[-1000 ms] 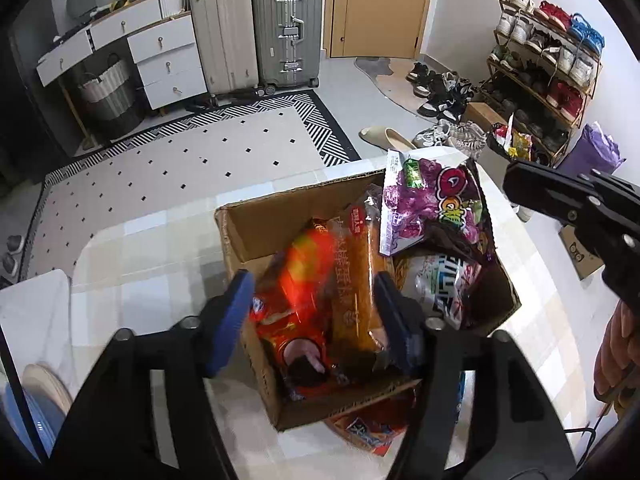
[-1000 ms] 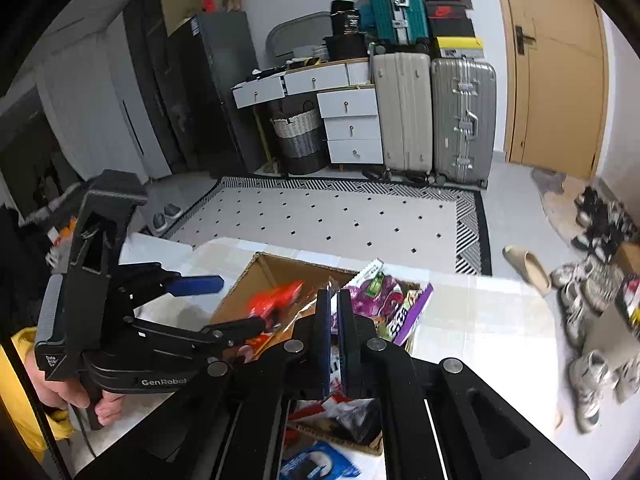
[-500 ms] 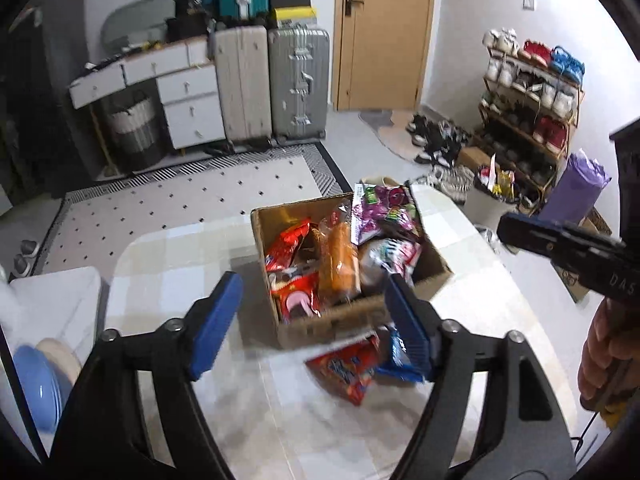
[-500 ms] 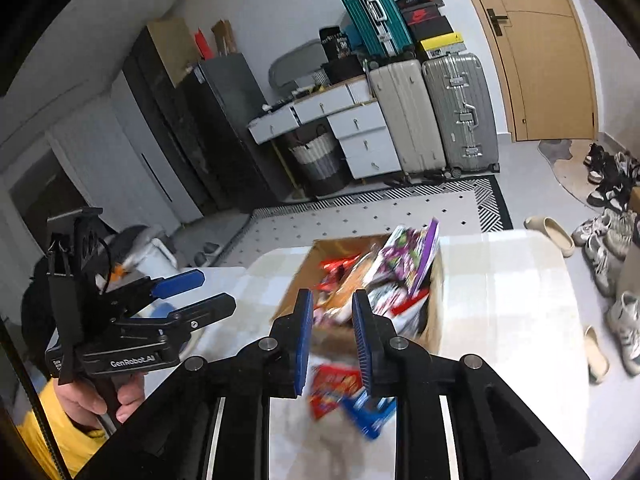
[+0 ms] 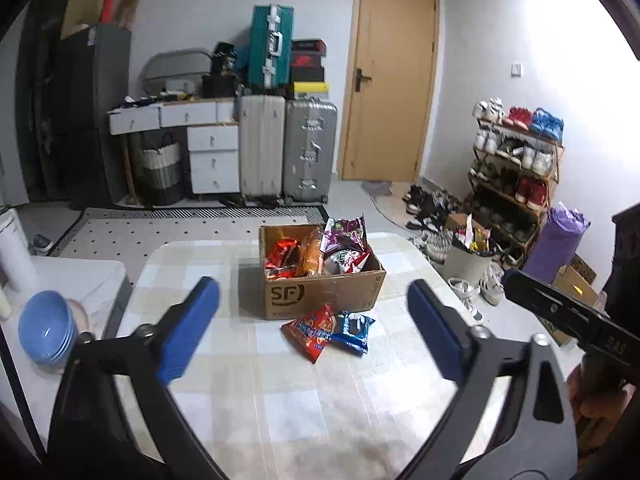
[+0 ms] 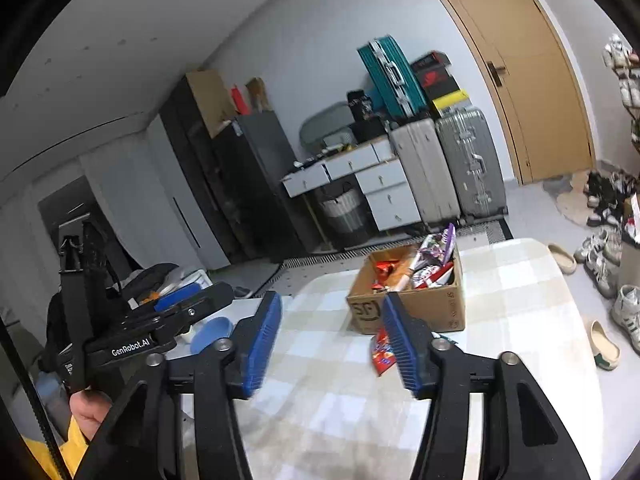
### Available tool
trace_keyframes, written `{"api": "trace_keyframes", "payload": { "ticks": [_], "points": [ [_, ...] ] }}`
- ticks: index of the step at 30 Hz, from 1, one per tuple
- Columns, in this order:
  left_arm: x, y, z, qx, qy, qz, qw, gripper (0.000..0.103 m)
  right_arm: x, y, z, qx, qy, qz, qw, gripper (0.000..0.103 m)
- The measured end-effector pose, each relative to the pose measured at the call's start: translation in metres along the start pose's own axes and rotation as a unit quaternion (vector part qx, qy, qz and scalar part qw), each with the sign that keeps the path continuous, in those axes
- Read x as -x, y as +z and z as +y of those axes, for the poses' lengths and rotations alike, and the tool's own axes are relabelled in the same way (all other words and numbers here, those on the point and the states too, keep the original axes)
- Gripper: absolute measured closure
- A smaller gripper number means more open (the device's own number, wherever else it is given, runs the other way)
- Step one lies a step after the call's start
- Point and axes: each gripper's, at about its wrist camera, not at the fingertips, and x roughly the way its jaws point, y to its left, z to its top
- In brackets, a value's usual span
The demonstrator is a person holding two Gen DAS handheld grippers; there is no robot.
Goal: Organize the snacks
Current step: 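Withdraw both tools from the box back toward the remaining snacks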
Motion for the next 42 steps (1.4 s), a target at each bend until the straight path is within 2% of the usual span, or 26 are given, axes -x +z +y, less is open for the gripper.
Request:
{"api": "trace_keyframes", "payload": {
  "ticks": [3, 5, 10, 12, 15, 17, 22, 26, 31, 42],
  "points": [
    [0.038, -0.017, 0.0, 0.002, -0.005, -0.024, 0.9997, 0.001, 0.03, -0.019, 0.023, 0.04, -0.025, -0.046, 0.998, 0.008],
    [0.058, -0.029, 0.002, 0.007, 0.002, -0.03, 0.9995, 0.001, 0.048, -0.033, 0.038, 0.071, -0.043, -0.072, 0.994, 0.003],
    [0.101, -0.066, 0.008, 0.018, 0.001, -0.05, 0.9986, 0.001, 0.073, -0.063, 0.055, 0.085, -0.05, -0.092, 0.991, 0.001],
    [0.115, -0.082, 0.009, 0.014, 0.008, -0.061, 0.998, 0.001, 0.074, -0.076, 0.057, 0.086, -0.052, -0.082, 0.992, 0.001],
    [0.122, -0.1, 0.008, 0.001, 0.019, -0.057, 0.9982, 0.001, 0.072, -0.095, 0.056, 0.09, -0.052, -0.064, 0.993, 0.001],
    [0.129, -0.114, 0.009, 0.007, 0.012, -0.054, 0.9984, 0.001, 0.07, -0.107, 0.056, 0.087, -0.049, -0.058, 0.993, 0.001],
    [0.126, -0.145, 0.011, 0.025, 0.021, -0.068, 0.9971, 0.001, 0.051, -0.129, 0.05, 0.084, -0.051, -0.031, 0.995, 0.001],
    [0.102, -0.165, 0.009, 0.016, 0.013, -0.021, 0.9996, 0.001, 0.039, -0.143, 0.045, 0.09, -0.05, -0.009, 0.995, 0.001],
    [0.072, -0.18, 0.004, 0.014, 0.007, 0.015, 0.9998, 0.001, 0.025, -0.154, 0.036, 0.072, -0.048, 0.01, 0.996, 0.001],
    [0.012, -0.192, -0.001, 0.016, 0.005, 0.064, 0.9978, 0.001, 0.0, -0.174, 0.007, 0.039, -0.05, 0.046, 0.997, 0.001]
  ]
}}
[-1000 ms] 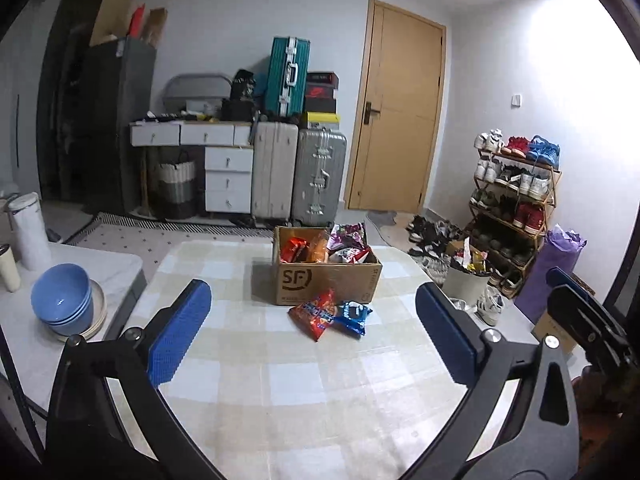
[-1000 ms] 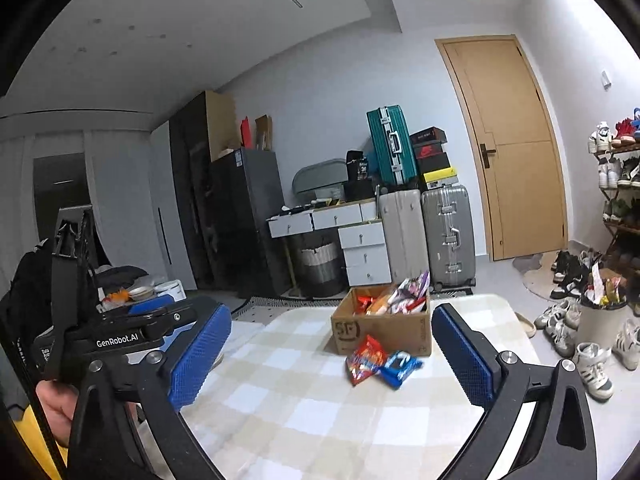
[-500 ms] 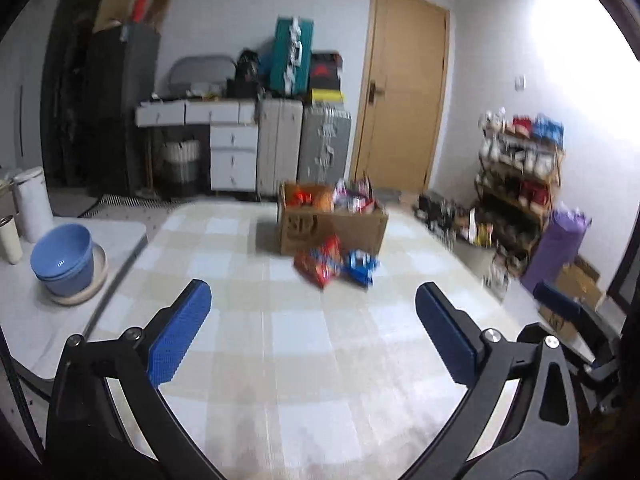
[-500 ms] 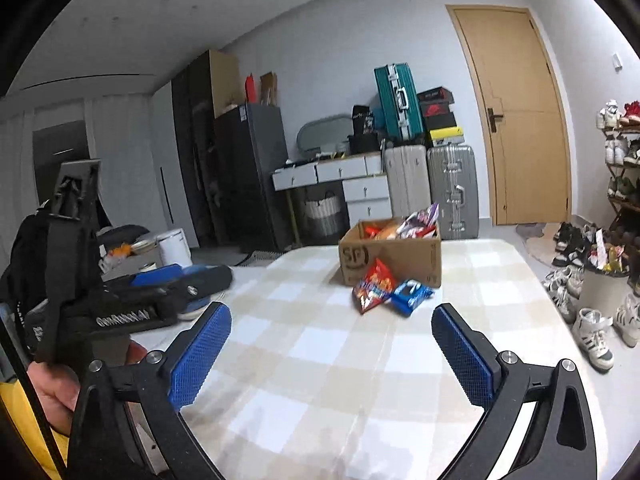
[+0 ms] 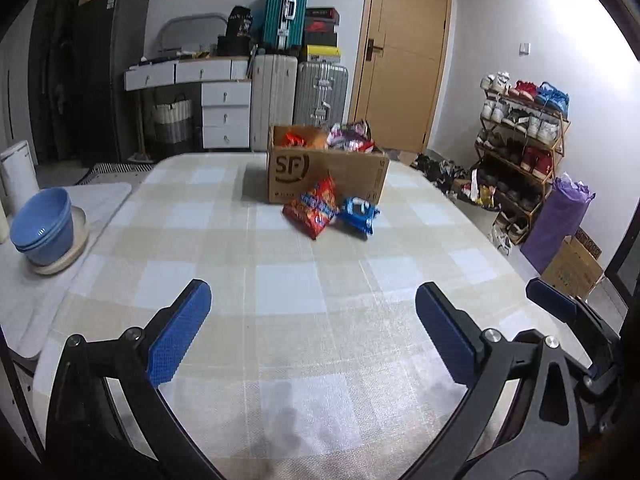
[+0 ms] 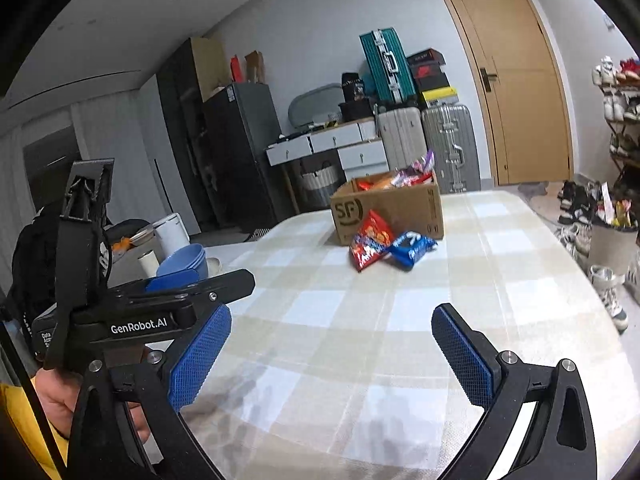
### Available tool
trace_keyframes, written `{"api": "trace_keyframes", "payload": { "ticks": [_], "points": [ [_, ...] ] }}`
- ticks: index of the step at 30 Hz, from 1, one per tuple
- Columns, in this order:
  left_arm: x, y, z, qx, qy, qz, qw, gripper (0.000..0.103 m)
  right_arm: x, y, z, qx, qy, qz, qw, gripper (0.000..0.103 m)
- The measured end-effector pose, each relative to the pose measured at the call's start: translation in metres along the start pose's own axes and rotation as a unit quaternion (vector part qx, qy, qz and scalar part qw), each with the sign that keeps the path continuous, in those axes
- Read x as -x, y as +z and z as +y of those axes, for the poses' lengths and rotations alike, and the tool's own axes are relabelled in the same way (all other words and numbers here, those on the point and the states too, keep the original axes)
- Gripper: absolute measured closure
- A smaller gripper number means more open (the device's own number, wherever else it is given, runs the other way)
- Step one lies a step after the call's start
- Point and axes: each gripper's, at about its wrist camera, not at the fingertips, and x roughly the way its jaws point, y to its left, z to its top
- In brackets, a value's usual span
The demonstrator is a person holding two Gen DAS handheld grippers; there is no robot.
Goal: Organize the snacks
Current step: 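Withdraw both tools from the box back toward the remaining snacks, then grasp the red chip bag with the left tool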
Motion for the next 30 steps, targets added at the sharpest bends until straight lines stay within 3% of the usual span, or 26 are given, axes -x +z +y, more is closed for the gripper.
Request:
{"api": "trace_keyframes", "payload": {
  "ticks": [13, 20, 28, 30],
  "points": [
    [-0.099, -0.006, 0.008, 0.013, 0.003, 0.065, 0.9978, 0.001, -0.049, -0.008, -0.042, -0.032, -0.005, 0.041, 0.999, 0.001],
    [-0.188, 0.042, 0.015, 0.0, 0.001, 0.075, 0.9972, 0.001, -0.083, 0.016, -0.071, -0.056, 0.009, 0.07, 0.996, 0.001],
    [-0.304, 0.095, 0.027, 0.033, -0.019, 0.135, 0.9902, 0.002, -0.144, 0.073, -0.117, -0.104, -0.012, 0.09, 0.99, 0.001],
    [-0.325, 0.1, 0.029, 0.041, -0.015, 0.143, 0.9888, 0.01, -0.156, 0.08, -0.124, -0.11, -0.004, 0.081, 0.991, 0.001]
  ]
}}
